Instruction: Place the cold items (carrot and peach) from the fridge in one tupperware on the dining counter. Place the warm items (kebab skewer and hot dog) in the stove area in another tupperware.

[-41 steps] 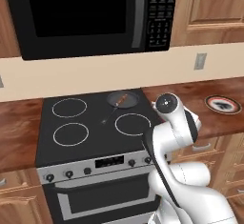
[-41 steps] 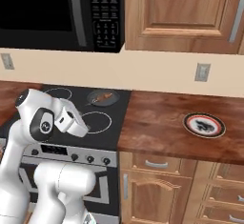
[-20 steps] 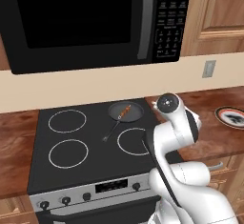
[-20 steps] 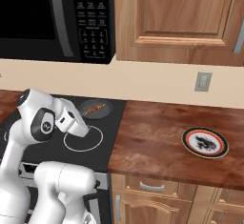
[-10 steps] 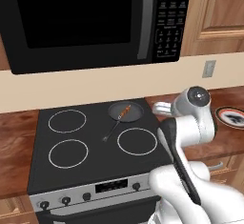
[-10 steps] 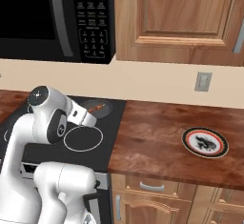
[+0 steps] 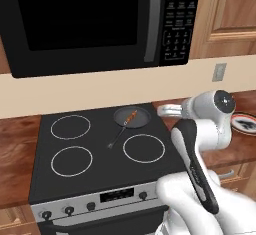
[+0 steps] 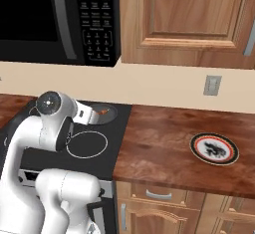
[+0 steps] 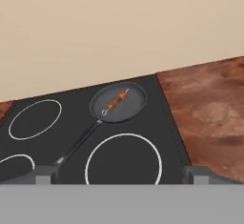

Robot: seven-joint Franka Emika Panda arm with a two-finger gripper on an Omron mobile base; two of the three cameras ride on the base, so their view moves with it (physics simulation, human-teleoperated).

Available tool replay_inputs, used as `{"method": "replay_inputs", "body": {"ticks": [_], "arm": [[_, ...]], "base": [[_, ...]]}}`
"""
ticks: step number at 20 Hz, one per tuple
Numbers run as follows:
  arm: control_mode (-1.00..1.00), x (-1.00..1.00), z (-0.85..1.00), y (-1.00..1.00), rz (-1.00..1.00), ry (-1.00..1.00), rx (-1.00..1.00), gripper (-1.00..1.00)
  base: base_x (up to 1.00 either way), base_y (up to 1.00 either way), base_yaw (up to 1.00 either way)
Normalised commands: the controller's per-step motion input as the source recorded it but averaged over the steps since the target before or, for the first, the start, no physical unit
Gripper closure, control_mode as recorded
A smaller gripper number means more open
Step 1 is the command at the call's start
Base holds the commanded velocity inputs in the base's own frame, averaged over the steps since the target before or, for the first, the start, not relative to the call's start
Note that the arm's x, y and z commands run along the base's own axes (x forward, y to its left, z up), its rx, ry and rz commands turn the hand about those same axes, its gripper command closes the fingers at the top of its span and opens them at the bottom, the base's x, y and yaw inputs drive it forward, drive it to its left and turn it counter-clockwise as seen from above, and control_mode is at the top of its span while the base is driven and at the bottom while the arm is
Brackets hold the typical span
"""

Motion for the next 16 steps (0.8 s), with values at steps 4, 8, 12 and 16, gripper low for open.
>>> {"method": "replay_inputs", "body": {"ticks": [4, 8, 12, 16], "arm": [[-1.00, 0.15, -0.20, 0.50, -0.10, -0.05, 0.02, -1.00], [-1.00, 0.20, -0.25, 0.46, -0.22, 0.06, 0.00, -1.00], [-1.00, 0.36, -0.09, -0.04, -0.26, 0.10, 0.00, -1.00], [-1.00, 0.64, -0.10, -0.32, -0.20, 0.10, 0.02, -1.00]], "base": [[0.00, 0.00, 0.00], [0.00, 0.00, 0.00], [0.00, 0.00, 0.00], [0.00, 0.00, 0.00]]}}
